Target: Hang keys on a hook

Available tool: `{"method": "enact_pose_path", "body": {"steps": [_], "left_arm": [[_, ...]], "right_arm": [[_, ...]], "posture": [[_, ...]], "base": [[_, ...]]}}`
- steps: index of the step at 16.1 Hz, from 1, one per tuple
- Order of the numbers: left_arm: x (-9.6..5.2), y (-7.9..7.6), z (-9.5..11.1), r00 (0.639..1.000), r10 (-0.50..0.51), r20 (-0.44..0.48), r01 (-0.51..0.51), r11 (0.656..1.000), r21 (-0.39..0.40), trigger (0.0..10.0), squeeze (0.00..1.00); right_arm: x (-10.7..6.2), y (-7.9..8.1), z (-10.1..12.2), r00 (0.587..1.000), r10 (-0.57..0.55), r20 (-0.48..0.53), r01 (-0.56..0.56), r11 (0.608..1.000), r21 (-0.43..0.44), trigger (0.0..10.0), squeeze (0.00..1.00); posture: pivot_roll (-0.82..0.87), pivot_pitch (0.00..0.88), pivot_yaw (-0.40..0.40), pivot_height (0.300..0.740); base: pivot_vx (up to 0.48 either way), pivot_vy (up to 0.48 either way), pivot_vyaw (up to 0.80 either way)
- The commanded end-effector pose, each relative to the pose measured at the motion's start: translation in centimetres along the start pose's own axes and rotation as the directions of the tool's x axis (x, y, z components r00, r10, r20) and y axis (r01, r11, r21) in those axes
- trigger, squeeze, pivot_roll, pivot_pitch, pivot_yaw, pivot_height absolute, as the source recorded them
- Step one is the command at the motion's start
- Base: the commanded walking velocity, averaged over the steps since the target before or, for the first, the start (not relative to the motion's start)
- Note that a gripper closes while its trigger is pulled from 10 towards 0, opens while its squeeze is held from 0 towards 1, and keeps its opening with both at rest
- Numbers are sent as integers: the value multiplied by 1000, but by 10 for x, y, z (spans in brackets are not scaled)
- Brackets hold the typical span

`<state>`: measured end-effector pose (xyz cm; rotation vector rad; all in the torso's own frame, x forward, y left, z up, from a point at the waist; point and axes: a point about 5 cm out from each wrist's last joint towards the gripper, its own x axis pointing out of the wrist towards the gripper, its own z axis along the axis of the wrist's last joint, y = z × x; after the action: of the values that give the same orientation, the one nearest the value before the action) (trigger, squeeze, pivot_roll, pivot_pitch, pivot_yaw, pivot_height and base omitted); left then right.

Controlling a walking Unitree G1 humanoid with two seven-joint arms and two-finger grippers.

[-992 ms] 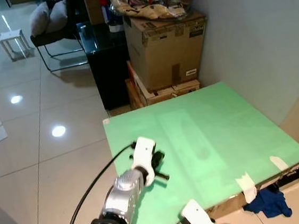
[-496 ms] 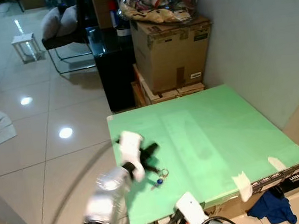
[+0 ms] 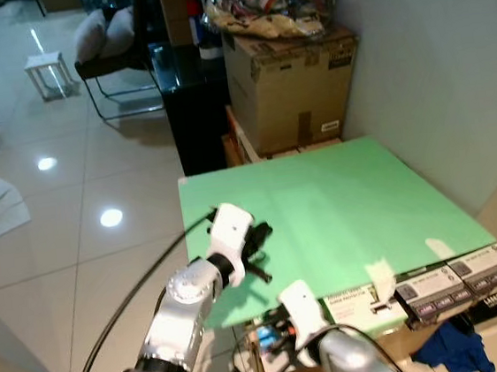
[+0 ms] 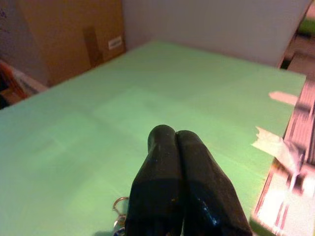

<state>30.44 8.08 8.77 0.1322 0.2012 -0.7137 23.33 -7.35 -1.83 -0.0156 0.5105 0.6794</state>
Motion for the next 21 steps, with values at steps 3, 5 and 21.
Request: {"method": "enact_pose_path", "body": {"steps": [3,5,21], "left_arm": [[-8,0,-23,994,4,-108,-2,1000,26,10000,0],[-10,-4,-30,992,-13,-129,16,1000,20,10000,0],[2,1,-16,971,237,34,-233,968,-93,10000,1000]], "right_arm": [[-17,-17,-13,999,-14,-35,15,1000,26,10000,0],[-36,-36,-23,999,-43,-30,45,997,67,10000,0],[-92,-74,69,778,-509,369,511,854,99,10000,1000]], "posture": [[-175,0,34,740],[-176,0,37,740],[-202,0,52,740]], "base": [[0,0,0],[0,0,0],[0,0,0]]}}
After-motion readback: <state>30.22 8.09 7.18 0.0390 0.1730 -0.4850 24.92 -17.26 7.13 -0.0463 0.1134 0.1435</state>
